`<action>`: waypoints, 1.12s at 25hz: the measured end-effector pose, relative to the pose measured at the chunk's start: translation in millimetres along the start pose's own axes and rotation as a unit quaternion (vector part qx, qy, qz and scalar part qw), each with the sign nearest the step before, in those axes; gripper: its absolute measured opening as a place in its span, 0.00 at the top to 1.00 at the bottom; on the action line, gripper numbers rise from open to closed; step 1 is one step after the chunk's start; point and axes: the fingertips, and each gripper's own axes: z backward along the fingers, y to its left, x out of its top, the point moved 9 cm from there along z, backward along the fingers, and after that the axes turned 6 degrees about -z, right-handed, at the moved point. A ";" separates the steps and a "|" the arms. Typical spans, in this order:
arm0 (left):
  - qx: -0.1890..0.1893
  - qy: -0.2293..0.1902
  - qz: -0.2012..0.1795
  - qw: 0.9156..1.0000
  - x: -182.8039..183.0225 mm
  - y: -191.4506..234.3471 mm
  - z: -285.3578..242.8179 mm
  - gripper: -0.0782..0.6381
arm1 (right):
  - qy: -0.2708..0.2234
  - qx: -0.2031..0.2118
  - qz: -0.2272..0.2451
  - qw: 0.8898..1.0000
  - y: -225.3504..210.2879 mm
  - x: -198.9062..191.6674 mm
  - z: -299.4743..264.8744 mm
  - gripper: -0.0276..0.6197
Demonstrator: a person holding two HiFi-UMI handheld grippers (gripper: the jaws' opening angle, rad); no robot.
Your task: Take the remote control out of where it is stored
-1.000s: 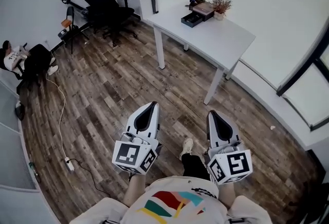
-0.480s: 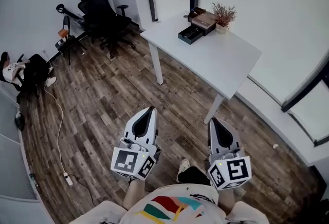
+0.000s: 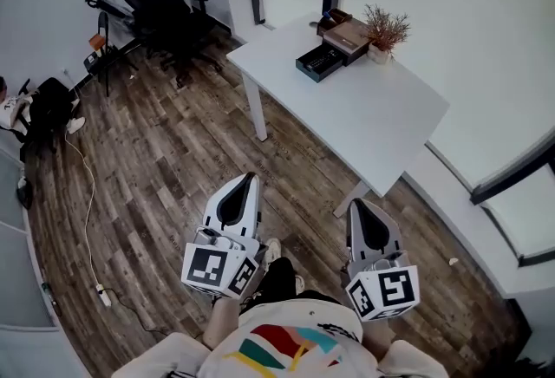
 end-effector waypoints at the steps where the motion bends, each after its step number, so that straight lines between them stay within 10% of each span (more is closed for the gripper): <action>1: -0.001 0.001 0.002 1.000 -3.1 2.7 -7.8 0.88 | 0.002 0.002 0.002 1.000 -2.4 -0.8 -6.4 0.96; 13: -0.055 -0.031 0.003 0.998 -7.7 47.0 -152.0 0.88 | -0.024 -0.035 0.011 0.999 -56.5 17.6 -106.7 0.96; 28: -0.110 -0.046 -0.022 0.993 8.8 183.5 -403.8 0.88 | -0.070 -0.065 0.050 0.994 -128.3 88.6 -362.9 0.96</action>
